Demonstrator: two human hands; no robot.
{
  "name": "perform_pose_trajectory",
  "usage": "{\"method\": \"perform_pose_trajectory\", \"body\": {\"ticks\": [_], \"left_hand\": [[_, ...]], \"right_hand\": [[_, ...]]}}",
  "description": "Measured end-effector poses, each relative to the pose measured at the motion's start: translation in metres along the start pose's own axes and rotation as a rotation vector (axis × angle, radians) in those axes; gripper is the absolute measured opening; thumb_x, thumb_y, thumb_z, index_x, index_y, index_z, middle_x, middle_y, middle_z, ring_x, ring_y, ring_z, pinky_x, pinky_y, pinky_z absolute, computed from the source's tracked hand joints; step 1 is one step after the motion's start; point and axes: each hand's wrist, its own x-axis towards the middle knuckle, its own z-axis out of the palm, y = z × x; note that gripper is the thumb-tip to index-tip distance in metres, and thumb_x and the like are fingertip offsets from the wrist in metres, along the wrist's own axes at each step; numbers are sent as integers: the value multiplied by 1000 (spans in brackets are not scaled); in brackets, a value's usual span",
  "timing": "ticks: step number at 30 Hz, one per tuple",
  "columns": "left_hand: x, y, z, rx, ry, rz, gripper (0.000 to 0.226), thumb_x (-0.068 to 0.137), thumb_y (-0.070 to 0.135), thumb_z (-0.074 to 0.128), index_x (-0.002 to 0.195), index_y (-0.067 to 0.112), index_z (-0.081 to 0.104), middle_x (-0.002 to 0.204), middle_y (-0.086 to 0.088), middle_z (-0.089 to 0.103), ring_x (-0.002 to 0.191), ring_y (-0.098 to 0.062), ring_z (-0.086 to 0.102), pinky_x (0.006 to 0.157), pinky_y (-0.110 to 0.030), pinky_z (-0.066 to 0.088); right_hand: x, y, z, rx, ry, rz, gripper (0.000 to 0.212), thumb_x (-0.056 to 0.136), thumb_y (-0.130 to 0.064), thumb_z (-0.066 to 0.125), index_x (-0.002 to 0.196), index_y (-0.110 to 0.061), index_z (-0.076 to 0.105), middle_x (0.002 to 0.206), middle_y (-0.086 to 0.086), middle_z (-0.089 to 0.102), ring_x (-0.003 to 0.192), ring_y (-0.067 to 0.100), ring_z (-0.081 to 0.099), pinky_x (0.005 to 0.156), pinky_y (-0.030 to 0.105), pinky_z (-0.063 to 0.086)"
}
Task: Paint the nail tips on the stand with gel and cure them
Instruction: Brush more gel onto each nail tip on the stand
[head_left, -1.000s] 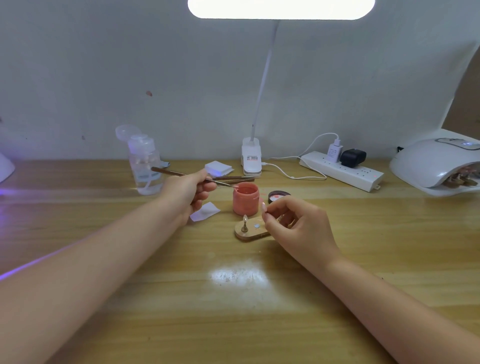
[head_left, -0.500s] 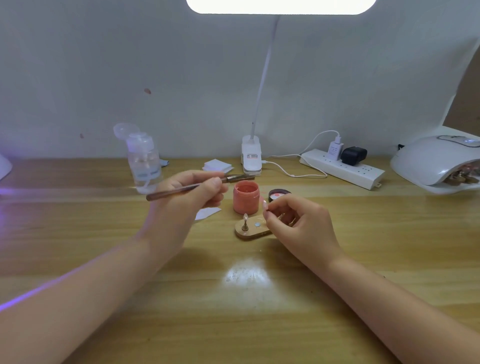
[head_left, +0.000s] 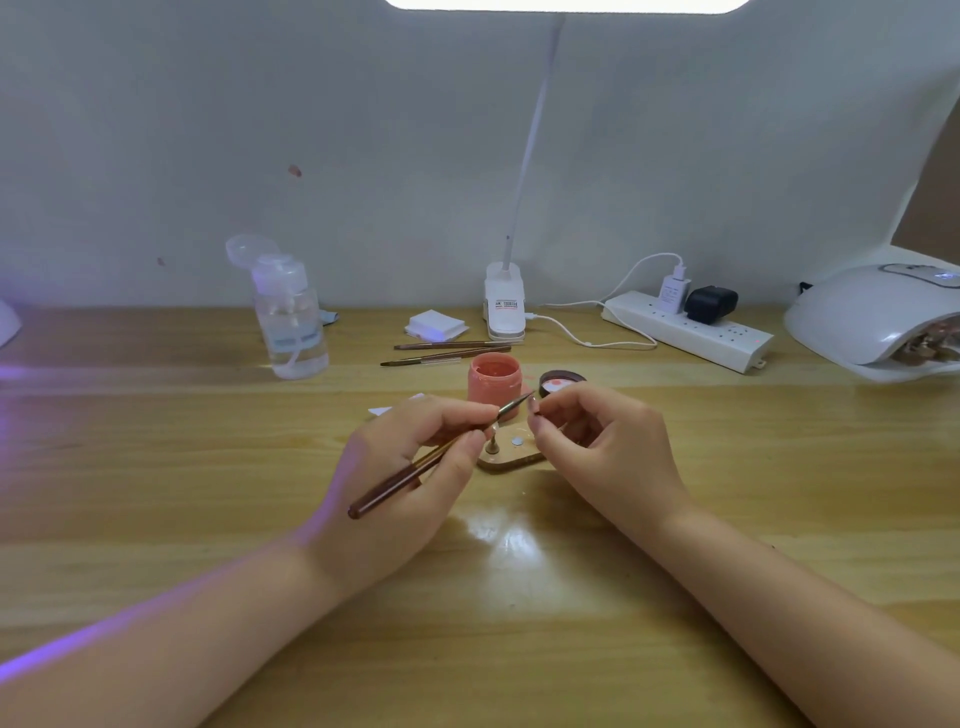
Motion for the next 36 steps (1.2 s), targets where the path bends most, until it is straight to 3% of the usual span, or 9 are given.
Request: {"method": "perform_pose_trajectory", "body": {"ticks": [2, 7, 10, 16, 21, 27, 31, 36], "left_hand": [[-1, 0, 0, 4, -8, 0, 18, 89, 21, 60, 105, 25, 68, 94, 6, 73, 96, -14, 70, 83, -24, 53], [-4, 2, -2, -33, -6, 7, 17, 85, 32, 53, 95, 32, 67, 90, 12, 72, 88, -8, 69, 76, -14, 48], [-4, 3, -1, -55, 22, 8, 19, 87, 32, 53, 99, 29, 67, 93, 15, 72, 91, -7, 70, 79, -18, 52], [-2, 1, 1, 45, -16, 28, 20, 90, 26, 60, 108, 23, 69, 96, 12, 71, 95, -14, 67, 83, -25, 51], [-5, 3, 0, 0, 11, 15, 20, 86, 33, 53, 99, 29, 67, 91, 11, 71, 91, -12, 67, 79, -17, 48], [-2, 3, 2, 67, -6, 31, 23, 90, 30, 57, 108, 23, 69, 95, 9, 72, 93, -12, 67, 82, -20, 49], [-5, 4, 0, -2, -2, 25, 20, 88, 33, 53, 99, 27, 68, 89, 10, 72, 88, -12, 67, 78, -15, 47], [-3, 6, 0, -105, 0, -24, 20, 90, 31, 55, 99, 22, 69, 90, 8, 74, 92, -11, 70, 81, -19, 51]], "right_hand": [[0, 0, 0, -6, -4, -6, 13, 78, -5, 75, 77, -17, 72, 60, -16, 62, 52, 3, 53, 55, 13, 42], [-1, -2, -1, 14, 2, -4, 12, 80, -9, 74, 74, -19, 71, 59, -16, 62, 52, 2, 54, 55, 14, 42], [0, -2, -1, 4, -1, -1, 21, 80, -8, 74, 73, -27, 69, 58, -21, 61, 52, 2, 54, 56, 13, 41], [-2, -4, -1, 33, -12, 32, 15, 79, -4, 74, 76, -19, 72, 63, -11, 65, 54, 1, 56, 57, 17, 46], [-2, -6, -3, 102, -41, 72, 20, 79, 0, 72, 75, -19, 70, 62, -8, 66, 53, -1, 57, 56, 11, 43], [-2, -7, -3, 125, -56, 108, 16, 80, -1, 71, 77, -17, 71, 63, -6, 67, 55, 6, 60, 57, 16, 46], [-1, -8, -4, 144, -55, 120, 15, 80, 0, 70, 76, -15, 70, 62, -6, 67, 55, 8, 62, 57, 17, 47], [-2, -8, -4, 140, -61, 119, 15, 80, -1, 71, 76, -16, 70, 62, -5, 67, 56, 8, 62, 57, 19, 48]]}}
